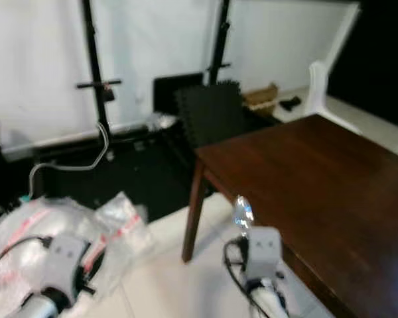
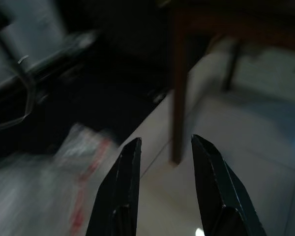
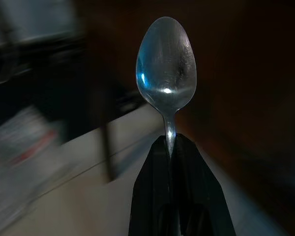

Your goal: Setting the table

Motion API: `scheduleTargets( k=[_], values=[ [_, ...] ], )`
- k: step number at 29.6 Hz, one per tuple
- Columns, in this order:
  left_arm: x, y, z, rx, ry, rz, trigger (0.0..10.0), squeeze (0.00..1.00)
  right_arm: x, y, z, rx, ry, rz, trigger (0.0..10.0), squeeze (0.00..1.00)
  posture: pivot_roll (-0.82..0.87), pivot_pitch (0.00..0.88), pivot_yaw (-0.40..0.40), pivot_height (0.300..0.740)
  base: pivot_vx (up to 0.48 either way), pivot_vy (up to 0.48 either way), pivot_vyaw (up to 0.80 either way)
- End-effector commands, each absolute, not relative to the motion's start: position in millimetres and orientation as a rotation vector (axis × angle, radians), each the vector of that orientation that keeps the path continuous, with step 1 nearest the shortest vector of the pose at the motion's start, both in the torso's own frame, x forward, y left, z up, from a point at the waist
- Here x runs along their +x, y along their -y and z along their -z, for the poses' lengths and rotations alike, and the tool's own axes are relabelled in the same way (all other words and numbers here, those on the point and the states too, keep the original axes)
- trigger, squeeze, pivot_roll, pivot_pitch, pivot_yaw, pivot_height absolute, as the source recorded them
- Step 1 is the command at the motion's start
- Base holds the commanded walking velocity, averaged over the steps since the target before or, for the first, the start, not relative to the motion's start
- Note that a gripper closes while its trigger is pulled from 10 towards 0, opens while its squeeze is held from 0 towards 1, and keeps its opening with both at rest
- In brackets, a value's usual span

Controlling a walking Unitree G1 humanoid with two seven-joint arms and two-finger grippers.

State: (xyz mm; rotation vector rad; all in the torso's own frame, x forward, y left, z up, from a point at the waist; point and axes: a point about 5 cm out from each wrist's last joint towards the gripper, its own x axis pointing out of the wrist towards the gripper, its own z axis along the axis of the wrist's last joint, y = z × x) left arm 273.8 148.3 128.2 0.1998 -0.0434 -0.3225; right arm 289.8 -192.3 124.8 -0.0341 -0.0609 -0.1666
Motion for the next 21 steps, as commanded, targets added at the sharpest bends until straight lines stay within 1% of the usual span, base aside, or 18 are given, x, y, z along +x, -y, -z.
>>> scheduleTargets(
  k=[1,3,11,21],
  values=[
    [270.7,-148.4,-123.3,0.198,0.007,0.335,10.0,0.00,286.8,194.0,-122.7,-0.033,0.048,0.194,10.0,0.00,0.02,0.138,0.026,0.740,0.000,0.000,-0.79],
    [270.8,-143.9,-126.6,0.181,0.010,0.347,10.0,0.00,286.9,196.7,-125.2,-0.033,0.053,0.219,10.0,0.00,0.02,0.138,0.026,0.740,0.000,0.000,-0.79],
    [272.2,-140.6,-135.1,0.091,0.015,0.324,10.0,0.00,286.9,196.6,-128.1,-0.029,0.052,0.234,10.0,0.00,0.02,0.138,0.026,0.740,0.000,0.000,-0.79],
    [277.3,-141.0,-144.9,0.103,0.043,0.293,10.0,0.00,287.7,194.1,-128.8,-0.023,0.046,0.235,10.0,0.00,0.02,0.137,0.027,0.740,0.000,0.000,-0.80]
  ],
)
